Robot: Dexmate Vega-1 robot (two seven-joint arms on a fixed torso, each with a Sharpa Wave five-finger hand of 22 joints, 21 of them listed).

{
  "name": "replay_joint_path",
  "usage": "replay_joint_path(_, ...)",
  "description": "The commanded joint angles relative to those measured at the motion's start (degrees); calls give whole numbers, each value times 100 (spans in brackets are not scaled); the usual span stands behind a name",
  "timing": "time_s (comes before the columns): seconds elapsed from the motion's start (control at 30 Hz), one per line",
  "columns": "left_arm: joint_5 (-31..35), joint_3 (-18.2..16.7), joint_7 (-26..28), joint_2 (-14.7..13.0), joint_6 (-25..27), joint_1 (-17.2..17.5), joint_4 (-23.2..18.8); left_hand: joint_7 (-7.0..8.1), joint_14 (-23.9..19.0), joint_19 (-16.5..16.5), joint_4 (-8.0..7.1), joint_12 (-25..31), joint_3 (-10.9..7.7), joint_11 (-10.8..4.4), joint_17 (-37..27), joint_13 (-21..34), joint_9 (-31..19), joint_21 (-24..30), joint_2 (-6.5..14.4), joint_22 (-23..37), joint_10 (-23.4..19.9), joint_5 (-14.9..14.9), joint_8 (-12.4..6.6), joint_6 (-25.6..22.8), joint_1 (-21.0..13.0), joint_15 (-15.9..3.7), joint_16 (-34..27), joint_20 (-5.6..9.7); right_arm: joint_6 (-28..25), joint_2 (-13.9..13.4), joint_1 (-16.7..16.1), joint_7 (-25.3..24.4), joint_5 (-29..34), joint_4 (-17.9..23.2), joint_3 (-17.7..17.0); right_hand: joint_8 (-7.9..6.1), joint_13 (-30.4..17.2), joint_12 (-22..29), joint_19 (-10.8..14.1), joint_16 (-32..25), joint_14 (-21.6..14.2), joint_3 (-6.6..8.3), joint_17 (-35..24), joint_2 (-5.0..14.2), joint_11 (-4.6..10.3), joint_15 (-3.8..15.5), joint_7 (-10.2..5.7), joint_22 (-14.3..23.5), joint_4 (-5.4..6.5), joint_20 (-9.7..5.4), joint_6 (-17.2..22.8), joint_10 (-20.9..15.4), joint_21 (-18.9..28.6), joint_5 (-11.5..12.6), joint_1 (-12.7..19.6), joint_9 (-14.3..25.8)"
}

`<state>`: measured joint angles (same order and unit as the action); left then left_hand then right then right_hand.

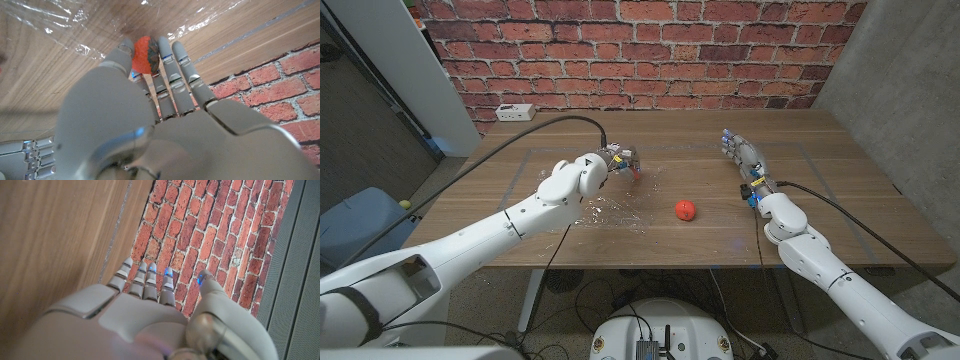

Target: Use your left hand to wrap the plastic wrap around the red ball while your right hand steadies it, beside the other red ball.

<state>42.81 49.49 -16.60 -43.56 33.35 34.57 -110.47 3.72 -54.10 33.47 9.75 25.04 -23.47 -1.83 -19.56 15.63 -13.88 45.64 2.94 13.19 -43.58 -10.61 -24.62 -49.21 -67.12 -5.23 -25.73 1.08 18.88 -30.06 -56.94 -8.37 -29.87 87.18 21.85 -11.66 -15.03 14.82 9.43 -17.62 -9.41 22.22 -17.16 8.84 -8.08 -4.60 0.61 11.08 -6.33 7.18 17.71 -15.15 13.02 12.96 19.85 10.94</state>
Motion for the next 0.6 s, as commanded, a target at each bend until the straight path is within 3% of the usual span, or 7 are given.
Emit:
replay_joint_path(0.03,-120,-398,128,-368,124,561,-350,-287,-264,-15,-124,563,-96,-484,-19,1064,-273,59,657,8,-568,-26,-31,-333,-588,-762,42,13,-89,88,-36,-211,203,236,130,1,-24,-2,29,-30,-41,30,-18,23,15,-2,-7,5,-21,17,37,-41,52,10,-35,12)
replay_joint_path(0.6,-176,-624,177,-693,272,957,-493,-290,-289,-61,-114,604,-109,-486,-70,1146,-261,171,645,-4,-573,-30,-43,-340,-591,-759,98,18,-273,148,-246,-573,497,666,270,7,-27,-8,34,-32,-56,34,-20,23,16,4,-8,5,-21,17,35,-48,55,10,-36,13)
